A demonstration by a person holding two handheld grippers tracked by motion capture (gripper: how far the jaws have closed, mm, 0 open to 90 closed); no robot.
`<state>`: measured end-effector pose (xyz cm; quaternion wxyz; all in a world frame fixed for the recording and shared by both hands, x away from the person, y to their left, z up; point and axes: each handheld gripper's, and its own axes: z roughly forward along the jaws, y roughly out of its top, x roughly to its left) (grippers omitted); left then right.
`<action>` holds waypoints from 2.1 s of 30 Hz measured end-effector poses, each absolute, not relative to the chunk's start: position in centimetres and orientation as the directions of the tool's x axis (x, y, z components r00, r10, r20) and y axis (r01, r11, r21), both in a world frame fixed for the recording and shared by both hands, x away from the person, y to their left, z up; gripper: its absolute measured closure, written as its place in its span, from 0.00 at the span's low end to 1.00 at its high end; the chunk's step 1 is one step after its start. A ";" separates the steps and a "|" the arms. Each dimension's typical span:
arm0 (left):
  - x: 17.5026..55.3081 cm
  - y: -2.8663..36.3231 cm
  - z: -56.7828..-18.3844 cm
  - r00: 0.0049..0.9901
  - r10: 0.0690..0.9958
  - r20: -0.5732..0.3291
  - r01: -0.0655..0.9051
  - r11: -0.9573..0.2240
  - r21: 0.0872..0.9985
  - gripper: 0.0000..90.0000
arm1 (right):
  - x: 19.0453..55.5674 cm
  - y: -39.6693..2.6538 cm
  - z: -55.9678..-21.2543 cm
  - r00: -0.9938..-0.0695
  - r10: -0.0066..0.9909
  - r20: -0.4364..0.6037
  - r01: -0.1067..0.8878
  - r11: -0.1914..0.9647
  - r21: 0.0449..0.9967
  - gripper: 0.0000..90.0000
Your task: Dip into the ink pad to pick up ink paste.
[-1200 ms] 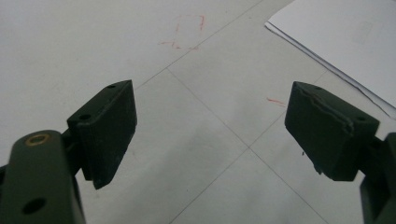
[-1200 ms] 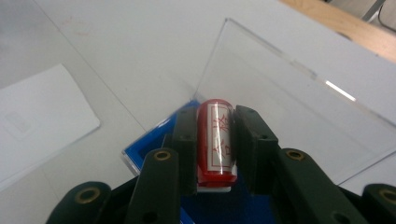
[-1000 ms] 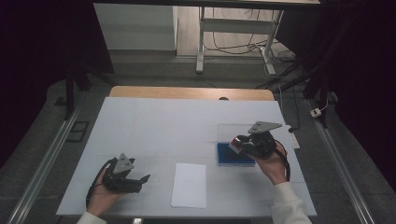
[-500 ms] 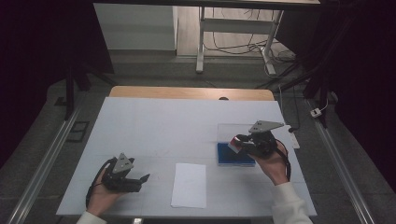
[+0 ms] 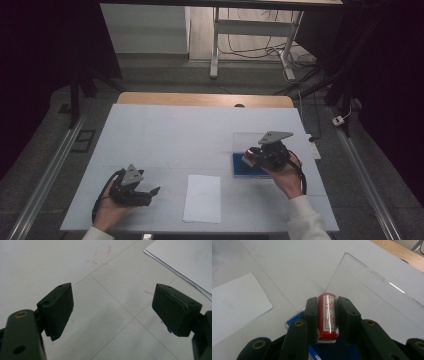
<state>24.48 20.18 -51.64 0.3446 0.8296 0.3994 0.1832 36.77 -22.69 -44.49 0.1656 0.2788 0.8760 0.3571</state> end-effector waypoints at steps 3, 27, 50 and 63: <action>24.5 20.2 -51.6 0.614 0.789 0.029 0.536 -0.444 0.718 0.20 | 36.8 -22.6 -44.7 -0.786 0.611 -0.097 0.372 0.592 0.715 0.78; 24.5 20.1 -51.8 0.618 0.785 0.031 0.538 -0.451 0.712 0.20 | 37.5 -22.4 -46.2 -0.767 0.628 -0.134 0.397 0.628 0.670 0.78; 24.5 20.1 -51.9 0.618 0.786 0.034 0.542 -0.456 0.706 0.20 | 38.0 -22.6 -46.9 -0.754 0.644 -0.130 0.433 0.637 0.638 0.78; 24.5 20.1 -51.9 0.618 0.785 0.034 0.543 -0.458 0.704 0.20 | 38.0 -22.0 -47.2 -0.753 0.639 -0.157 0.441 0.667 0.601 0.79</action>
